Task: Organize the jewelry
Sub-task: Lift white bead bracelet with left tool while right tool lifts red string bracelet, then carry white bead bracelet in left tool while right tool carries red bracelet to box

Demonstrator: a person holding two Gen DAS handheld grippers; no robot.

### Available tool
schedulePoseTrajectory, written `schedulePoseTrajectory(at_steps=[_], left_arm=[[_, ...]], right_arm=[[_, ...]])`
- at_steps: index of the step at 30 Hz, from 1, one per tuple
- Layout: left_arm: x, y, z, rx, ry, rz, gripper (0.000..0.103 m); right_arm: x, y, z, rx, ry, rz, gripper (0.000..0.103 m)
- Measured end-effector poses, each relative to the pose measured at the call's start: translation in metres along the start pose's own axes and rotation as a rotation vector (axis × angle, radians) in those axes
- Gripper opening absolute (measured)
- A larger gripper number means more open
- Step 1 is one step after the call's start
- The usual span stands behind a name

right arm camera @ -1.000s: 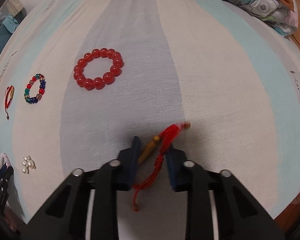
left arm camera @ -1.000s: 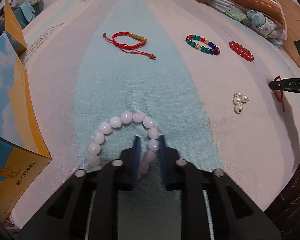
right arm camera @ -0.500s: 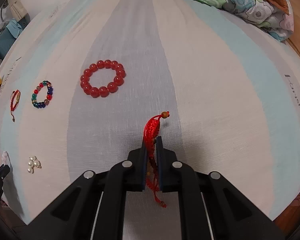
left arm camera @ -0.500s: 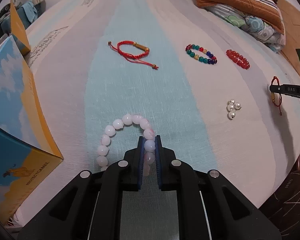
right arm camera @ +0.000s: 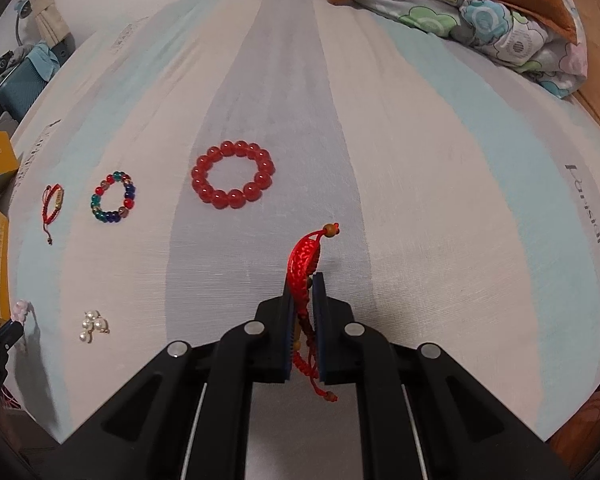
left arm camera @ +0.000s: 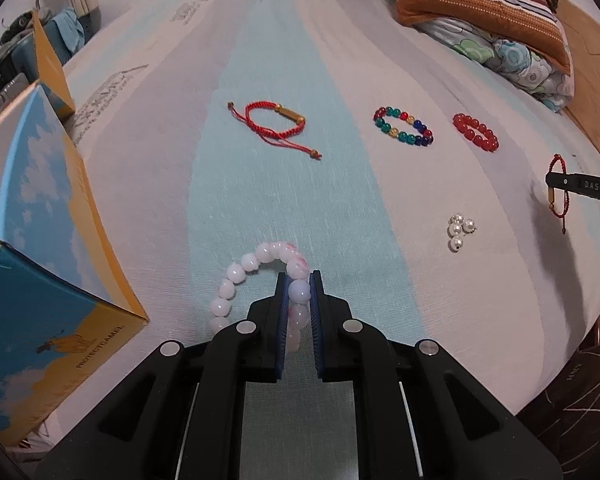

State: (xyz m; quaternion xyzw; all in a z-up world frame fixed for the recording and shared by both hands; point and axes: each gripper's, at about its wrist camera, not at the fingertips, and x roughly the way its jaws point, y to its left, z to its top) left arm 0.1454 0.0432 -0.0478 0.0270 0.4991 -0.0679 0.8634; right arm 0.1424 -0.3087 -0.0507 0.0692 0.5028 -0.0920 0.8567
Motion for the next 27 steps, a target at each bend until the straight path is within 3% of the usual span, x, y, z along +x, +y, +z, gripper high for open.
schedulePoseTrajectory(at_steps=[27], left_arm=[[-0.043,0.002,0.028,-0.007,-0.074,0.045,0.009]], right_arm=[[-0.042,0.032,0.017,-0.053,-0.093,0.038,0.007]])
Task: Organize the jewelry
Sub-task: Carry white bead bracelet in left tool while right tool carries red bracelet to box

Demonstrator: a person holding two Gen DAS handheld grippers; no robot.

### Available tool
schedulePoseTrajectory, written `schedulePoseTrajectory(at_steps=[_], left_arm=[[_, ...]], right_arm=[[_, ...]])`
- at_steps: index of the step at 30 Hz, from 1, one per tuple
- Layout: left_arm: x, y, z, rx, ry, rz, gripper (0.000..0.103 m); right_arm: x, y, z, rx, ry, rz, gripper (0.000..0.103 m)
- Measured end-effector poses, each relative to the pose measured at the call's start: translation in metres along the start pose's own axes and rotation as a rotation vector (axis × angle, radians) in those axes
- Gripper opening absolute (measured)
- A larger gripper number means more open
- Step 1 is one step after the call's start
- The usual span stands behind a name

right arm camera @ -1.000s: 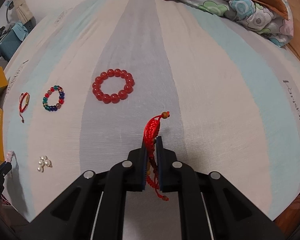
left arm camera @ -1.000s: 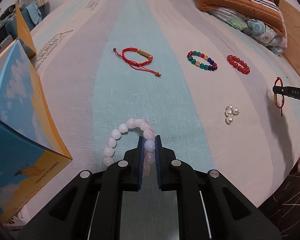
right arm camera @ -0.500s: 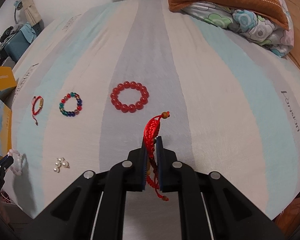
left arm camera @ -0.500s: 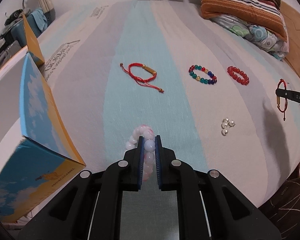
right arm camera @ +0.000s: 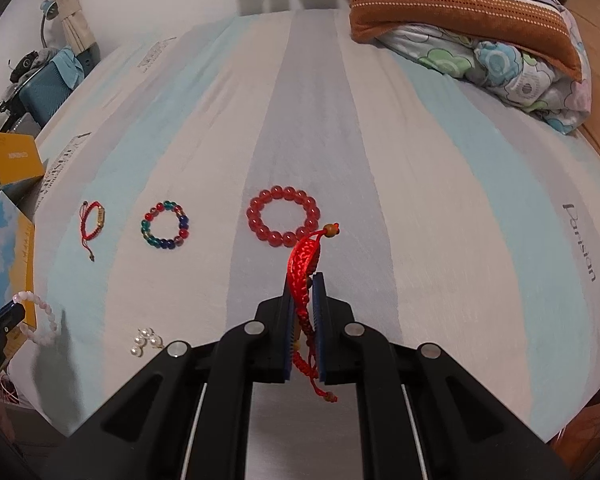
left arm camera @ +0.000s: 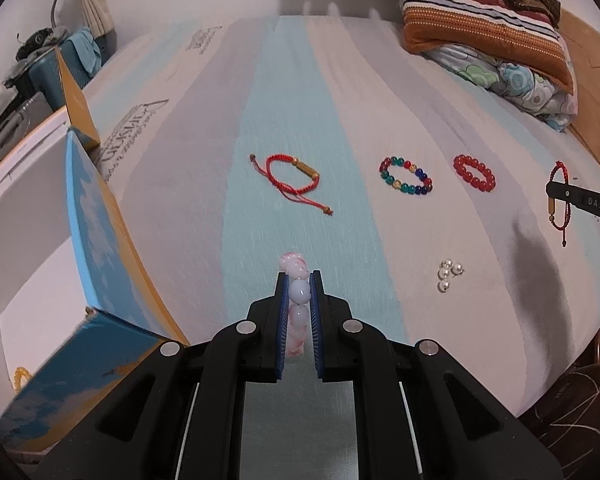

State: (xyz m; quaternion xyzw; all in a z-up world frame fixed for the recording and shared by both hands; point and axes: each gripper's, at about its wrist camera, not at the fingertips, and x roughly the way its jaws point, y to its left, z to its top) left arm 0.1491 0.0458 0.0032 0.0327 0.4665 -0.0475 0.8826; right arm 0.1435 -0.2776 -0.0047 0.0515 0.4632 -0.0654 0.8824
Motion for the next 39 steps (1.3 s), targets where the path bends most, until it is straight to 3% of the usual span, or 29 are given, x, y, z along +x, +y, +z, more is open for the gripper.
schedulePoseTrajectory(at_steps=[18,39], left_arm=[[-0.056,0.021,0.023,-0.024,-0.095,0.008,0.009],[-0.122,0.104,0.013,-0.117,-0.17,0.109,0.009]], right_arm=[[-0.033,0.054,0.024,-0.062,-0.057,0.054,0.007],[-0.076,0.185,0.033,-0.197,-0.124,0.174,0.007]])
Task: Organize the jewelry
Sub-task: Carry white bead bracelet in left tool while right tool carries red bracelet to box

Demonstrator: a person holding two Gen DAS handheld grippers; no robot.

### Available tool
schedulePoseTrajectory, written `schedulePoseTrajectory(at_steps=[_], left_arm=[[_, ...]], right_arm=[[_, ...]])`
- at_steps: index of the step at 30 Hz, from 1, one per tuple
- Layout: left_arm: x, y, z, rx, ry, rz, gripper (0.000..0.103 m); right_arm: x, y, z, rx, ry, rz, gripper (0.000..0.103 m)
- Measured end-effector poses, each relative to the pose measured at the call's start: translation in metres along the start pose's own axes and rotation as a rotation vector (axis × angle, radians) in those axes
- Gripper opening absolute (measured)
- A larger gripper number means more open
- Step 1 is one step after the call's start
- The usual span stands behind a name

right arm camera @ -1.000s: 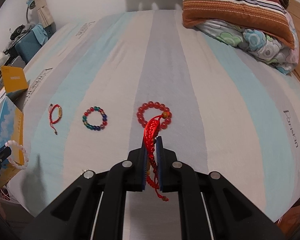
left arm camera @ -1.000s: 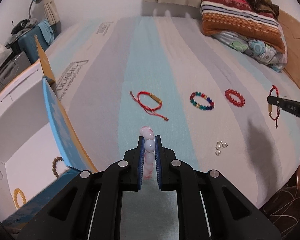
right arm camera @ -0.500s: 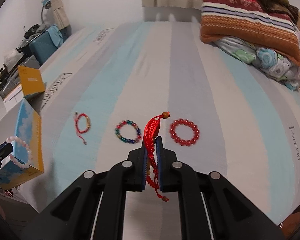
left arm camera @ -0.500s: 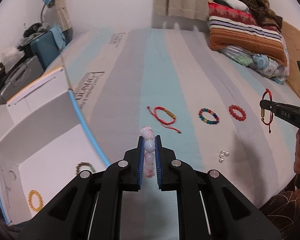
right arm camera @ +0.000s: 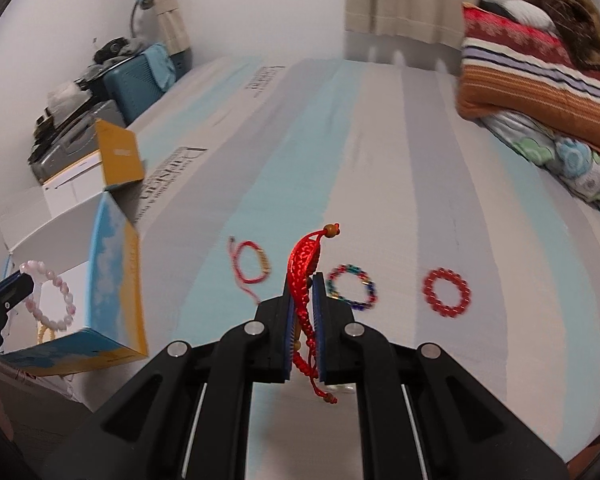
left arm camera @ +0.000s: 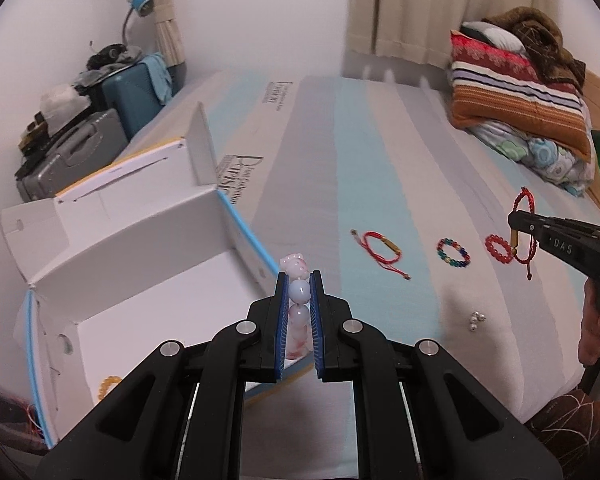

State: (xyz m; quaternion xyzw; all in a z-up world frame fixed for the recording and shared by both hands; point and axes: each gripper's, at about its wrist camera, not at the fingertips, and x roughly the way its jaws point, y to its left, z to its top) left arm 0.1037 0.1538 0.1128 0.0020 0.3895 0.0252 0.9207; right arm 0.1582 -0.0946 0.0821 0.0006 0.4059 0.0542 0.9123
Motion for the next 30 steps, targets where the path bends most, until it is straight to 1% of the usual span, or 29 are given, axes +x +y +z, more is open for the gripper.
schedulePoseTrajectory(at_steps=[4,17,30], left_arm=[[-0.007,0.014,-0.001,-0.005,-0.005,0.017,0.009],[-0.021,0.073,-0.013,-0.071,-0.001,0.064,0.009],[-0.022,0.137,-0.04,-0.154,0.029,0.124,0.009]], right_arm=[[-0.002,0.025,0.002,-0.037,-0.005,0.019,0.007],[-0.009,0.11,0.008,-0.122,-0.016,0.08,0.007],[0.0,0.196,0.001,-0.201,-0.009,0.159,0.007]])
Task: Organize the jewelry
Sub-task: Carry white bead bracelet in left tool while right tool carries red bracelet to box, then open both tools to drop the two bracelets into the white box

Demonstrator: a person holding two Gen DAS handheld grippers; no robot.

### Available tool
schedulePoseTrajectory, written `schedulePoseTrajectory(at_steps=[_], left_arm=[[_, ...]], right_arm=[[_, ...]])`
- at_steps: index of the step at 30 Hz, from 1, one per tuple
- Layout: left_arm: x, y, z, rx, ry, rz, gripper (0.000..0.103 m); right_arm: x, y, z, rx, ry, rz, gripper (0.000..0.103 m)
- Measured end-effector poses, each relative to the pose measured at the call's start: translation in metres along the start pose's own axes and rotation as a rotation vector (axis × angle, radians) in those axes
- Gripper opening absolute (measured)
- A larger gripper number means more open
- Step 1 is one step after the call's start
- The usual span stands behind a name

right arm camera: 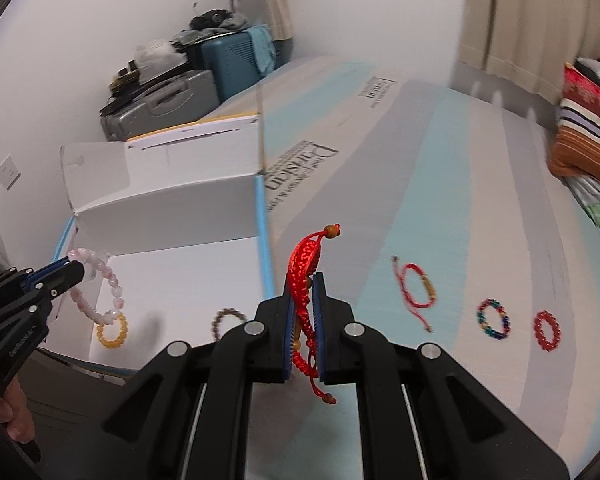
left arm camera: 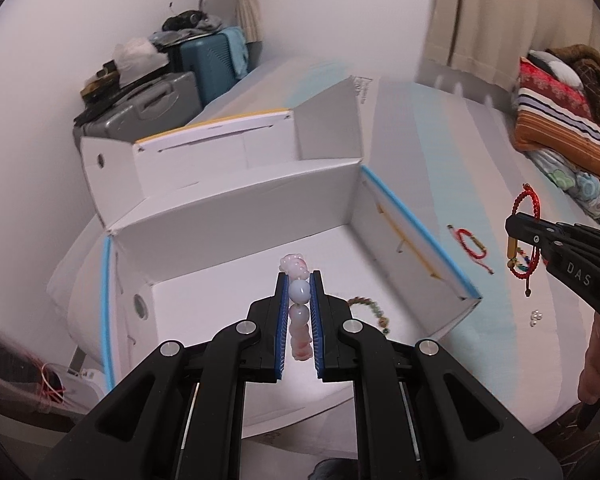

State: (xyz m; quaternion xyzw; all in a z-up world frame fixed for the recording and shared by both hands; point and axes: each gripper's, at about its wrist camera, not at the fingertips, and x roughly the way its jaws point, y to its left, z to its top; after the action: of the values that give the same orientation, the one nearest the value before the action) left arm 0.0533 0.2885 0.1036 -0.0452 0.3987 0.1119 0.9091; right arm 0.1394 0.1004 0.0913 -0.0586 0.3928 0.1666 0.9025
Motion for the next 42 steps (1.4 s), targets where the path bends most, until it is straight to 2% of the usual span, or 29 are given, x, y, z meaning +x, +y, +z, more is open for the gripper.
schedulePoseTrajectory(at_steps=[16,33,42], left_arm=[[0.023,0.055,-0.019,-0.059,0.056,0.063,0.01],[0.057,0.074,-0.041,-0.109,0.139,0.063,0.009],[0.058,0.071,-0.044,-0.097,0.131,0.086,0.011]], right_arm=[[0.044,0.061,-0.002,-0.039,0.053,0.067,0.007],[0.082,0.08,-0.019,-0.072,0.145,0.058,0.007],[0.084,0.078,-0.023,-0.068,0.158,0.051,0.01]])
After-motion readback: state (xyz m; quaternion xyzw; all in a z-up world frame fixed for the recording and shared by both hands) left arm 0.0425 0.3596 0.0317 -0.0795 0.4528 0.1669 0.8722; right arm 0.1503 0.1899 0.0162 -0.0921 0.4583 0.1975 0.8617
